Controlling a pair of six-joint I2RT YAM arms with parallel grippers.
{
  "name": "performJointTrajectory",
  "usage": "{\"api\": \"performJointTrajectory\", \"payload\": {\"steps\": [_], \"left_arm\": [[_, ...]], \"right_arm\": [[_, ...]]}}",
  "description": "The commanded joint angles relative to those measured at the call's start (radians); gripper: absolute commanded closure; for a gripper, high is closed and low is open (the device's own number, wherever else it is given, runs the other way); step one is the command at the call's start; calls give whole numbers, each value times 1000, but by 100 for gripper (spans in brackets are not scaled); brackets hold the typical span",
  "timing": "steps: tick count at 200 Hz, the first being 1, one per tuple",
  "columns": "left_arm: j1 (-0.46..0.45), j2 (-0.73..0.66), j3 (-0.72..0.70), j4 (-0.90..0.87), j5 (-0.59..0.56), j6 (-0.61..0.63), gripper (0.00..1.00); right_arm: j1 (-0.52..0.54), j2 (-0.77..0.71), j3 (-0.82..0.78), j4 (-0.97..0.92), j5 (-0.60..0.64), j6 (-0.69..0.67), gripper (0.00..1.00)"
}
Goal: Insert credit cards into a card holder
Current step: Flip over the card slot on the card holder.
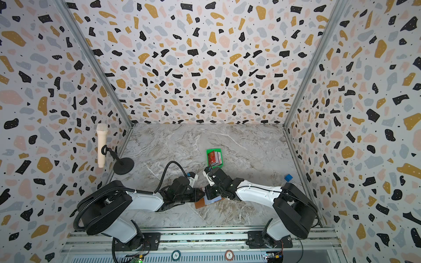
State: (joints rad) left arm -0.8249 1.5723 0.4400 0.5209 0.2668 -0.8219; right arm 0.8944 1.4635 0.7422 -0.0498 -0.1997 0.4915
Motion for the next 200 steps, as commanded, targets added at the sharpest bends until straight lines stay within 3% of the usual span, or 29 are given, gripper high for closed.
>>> {"api": "performJointTrajectory", "payload": {"steps": [1, 36, 72, 133, 200], "left_arm": [[3, 8, 0, 16, 3, 19, 86], [3, -12, -11, 14, -3, 20, 86], [4, -31, -14, 17, -3, 16, 86], [12, -99, -37, 11, -13, -2, 84], [101, -355, -108, -119, -37, 15, 78]], "right_arm": [[-20, -59, -15, -21, 17, 6, 84], [-83, -60, -55, 9, -71, 14, 66], [-95, -35, -82, 42, -111, 28, 57], [-83, 21, -66, 87, -149, 27, 55], [40, 113, 61, 66, -152, -13, 54]]}}
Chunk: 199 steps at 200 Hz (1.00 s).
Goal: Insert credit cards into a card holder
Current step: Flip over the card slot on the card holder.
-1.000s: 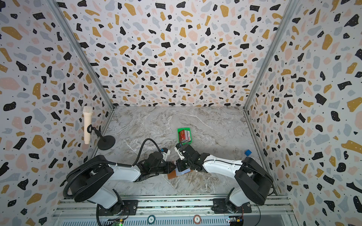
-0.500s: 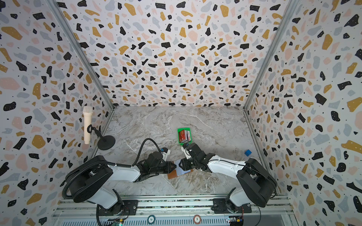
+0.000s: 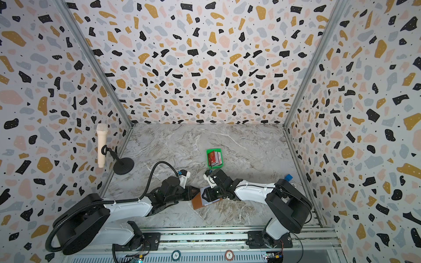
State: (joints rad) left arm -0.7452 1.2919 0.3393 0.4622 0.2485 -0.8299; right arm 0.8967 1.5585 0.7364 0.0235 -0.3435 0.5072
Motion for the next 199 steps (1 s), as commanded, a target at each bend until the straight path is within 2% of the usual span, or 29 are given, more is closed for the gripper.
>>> {"api": "performJointTrajectory", "payload": {"steps": [1, 43, 91, 104, 112, 128, 152, 164, 199], "left_arm": [[21, -76, -5, -63, -19, 26, 78], [20, -69, 32, -76, 18, 31, 77], [21, -125, 40, -140, -9, 45, 76], [21, -143, 40, -154, -15, 48, 75], [21, -151, 39, -160, -15, 50, 75], [22, -150, 40, -168, -9, 55, 74], [18, -122, 36, -164, 11, 55, 74], [15, -114, 36, -159, 19, 57, 74], [-9, -100, 53, -198, 12, 81, 75]], "right_arm": [[39, 20, 69, -8, -8, -30, 54], [88, 34, 118, -53, 21, -76, 53], [143, 85, 174, -94, -7, -114, 50], [165, 101, 183, -102, -21, -130, 48], [177, 107, 193, -113, -20, -140, 43], [201, 113, 207, -126, -26, -164, 42], [243, 111, 231, -156, -20, -209, 42], [262, 104, 241, -174, 1, -224, 38], [268, 35, 229, -186, 46, -230, 37]]}}
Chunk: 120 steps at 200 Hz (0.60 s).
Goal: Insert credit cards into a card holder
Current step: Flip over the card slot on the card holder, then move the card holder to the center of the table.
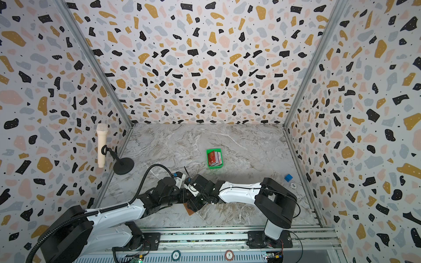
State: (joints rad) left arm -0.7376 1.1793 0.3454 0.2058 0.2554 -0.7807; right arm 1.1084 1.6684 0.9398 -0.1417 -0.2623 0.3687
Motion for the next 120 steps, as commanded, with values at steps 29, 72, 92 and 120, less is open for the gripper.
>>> {"api": "performJointTrajectory", "payload": {"steps": [29, 72, 92, 120], "left_arm": [[-20, 26, 29, 18, 1, 46, 78], [-23, 14, -5, -9, -14, 46, 83], [-30, 13, -24, -15, -20, 43, 86], [-31, -7, -42, -42, -42, 37, 87]], "right_arm": [[53, -141, 13, -44, 40, -94, 35], [-43, -248, -57, -37, 118, -49, 36], [-141, -275, -95, -23, 113, -15, 36], [-267, -259, -148, 25, 71, 18, 36]]}}
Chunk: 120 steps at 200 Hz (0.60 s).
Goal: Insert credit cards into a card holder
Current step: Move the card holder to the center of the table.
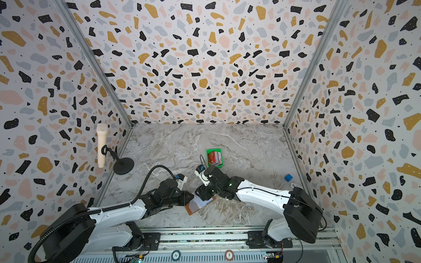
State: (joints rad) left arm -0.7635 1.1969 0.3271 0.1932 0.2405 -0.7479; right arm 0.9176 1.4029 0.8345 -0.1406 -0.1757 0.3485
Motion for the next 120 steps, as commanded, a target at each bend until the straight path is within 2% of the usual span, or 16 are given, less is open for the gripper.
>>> {"api": "performJointTrajectory", "payload": {"steps": [1, 36, 64, 77, 110, 120], "left_arm": [[-6, -26, -23, -31, -29, 5, 87], [-5, -117, -15, -86, -74, -4, 81], [-6, -187, 27, -141, -107, 5, 80], [-6, -204, 49, -161, -108, 10, 80], [-25, -214, 94, -164, -96, 9, 79], [-46, -189, 100, -149, -100, 3, 79]], "right_arm": [[-80, 7, -44, 25, -17, 38, 36], [-124, 100, -49, 58, -45, 33, 36], [-132, 156, -43, 88, -44, 36, 45], [-132, 166, -43, 90, -28, 38, 54], [-132, 145, -77, 104, 13, 72, 99], [-132, 126, -97, 119, 29, 94, 100]]}}
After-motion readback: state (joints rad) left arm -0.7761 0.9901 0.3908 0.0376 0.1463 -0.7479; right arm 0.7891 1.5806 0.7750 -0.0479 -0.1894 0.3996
